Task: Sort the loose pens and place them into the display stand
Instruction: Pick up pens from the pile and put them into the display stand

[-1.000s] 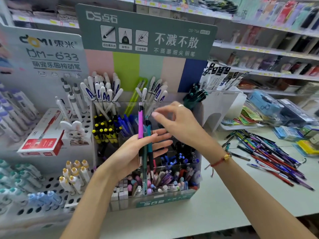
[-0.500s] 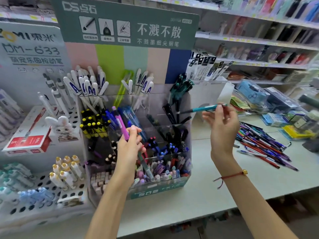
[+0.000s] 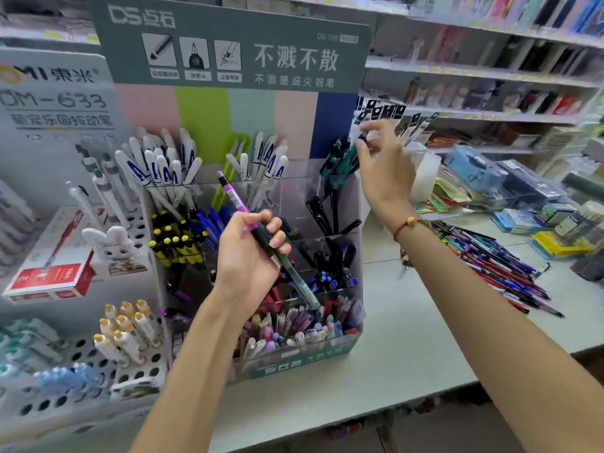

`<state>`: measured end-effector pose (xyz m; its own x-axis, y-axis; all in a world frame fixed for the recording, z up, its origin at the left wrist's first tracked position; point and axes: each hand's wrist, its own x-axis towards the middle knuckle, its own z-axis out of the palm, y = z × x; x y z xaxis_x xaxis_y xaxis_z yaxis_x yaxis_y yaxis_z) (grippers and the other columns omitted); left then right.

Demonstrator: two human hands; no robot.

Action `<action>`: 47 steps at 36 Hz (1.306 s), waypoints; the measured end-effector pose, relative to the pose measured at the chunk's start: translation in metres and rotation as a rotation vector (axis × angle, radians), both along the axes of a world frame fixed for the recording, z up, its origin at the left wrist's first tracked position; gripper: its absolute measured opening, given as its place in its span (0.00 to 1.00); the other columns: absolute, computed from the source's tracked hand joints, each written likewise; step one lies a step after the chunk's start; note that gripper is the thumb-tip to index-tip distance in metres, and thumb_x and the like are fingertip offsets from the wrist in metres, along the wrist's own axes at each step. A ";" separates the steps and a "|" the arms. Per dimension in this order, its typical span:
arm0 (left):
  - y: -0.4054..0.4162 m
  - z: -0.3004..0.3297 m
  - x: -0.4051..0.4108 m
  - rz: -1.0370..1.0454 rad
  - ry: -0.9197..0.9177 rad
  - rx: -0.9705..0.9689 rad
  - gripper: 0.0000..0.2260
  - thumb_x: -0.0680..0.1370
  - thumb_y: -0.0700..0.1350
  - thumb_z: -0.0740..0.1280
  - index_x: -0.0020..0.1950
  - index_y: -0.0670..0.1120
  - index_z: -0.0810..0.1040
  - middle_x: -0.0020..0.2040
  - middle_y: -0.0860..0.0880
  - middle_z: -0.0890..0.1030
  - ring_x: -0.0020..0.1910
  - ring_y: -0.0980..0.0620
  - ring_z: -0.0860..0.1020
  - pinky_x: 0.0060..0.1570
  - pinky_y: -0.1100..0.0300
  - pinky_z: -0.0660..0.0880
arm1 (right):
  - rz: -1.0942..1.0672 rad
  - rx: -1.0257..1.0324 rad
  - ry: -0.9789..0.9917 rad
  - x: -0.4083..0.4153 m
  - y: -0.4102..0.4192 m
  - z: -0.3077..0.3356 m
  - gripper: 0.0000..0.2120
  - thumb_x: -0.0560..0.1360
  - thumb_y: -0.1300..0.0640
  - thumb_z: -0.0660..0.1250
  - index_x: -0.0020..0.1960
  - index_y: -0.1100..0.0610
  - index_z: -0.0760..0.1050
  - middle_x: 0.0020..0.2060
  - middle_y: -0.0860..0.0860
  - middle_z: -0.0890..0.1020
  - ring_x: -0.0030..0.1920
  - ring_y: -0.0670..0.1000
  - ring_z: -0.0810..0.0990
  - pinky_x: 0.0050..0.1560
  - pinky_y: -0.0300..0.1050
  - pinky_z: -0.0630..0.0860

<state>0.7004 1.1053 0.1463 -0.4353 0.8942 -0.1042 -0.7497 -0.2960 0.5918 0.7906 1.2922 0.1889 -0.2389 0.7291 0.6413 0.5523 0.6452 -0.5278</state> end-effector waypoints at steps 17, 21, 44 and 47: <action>0.001 -0.004 0.011 0.309 0.157 0.042 0.09 0.84 0.41 0.52 0.49 0.47 0.70 0.58 0.50 0.82 0.57 0.53 0.80 0.62 0.57 0.72 | 0.667 -0.983 -0.195 0.031 -0.097 -0.041 0.13 0.82 0.48 0.56 0.52 0.50 0.78 0.43 0.47 0.83 0.42 0.45 0.81 0.48 0.40 0.78; 0.002 -0.005 0.010 0.371 0.234 0.028 0.09 0.84 0.43 0.51 0.47 0.48 0.68 0.64 0.52 0.78 0.61 0.55 0.78 0.65 0.59 0.69 | 0.768 -1.055 -0.127 0.045 -0.104 -0.042 0.07 0.78 0.54 0.65 0.55 0.49 0.78 0.45 0.49 0.84 0.45 0.47 0.83 0.45 0.40 0.79; -0.031 -0.020 -0.025 0.287 0.453 -0.344 0.14 0.83 0.52 0.52 0.49 0.47 0.73 0.25 0.55 0.64 0.20 0.60 0.60 0.17 0.68 0.57 | 0.132 -0.307 0.783 0.069 -0.079 -0.039 0.11 0.78 0.64 0.65 0.54 0.50 0.74 0.51 0.54 0.83 0.52 0.47 0.83 0.56 0.44 0.79; -0.034 -0.020 -0.023 0.294 0.383 -0.281 0.13 0.84 0.47 0.50 0.47 0.46 0.71 0.28 0.53 0.66 0.21 0.59 0.61 0.19 0.67 0.61 | 0.200 -0.219 0.688 0.062 -0.079 -0.029 0.10 0.78 0.65 0.65 0.56 0.54 0.73 0.50 0.49 0.82 0.53 0.45 0.82 0.56 0.41 0.78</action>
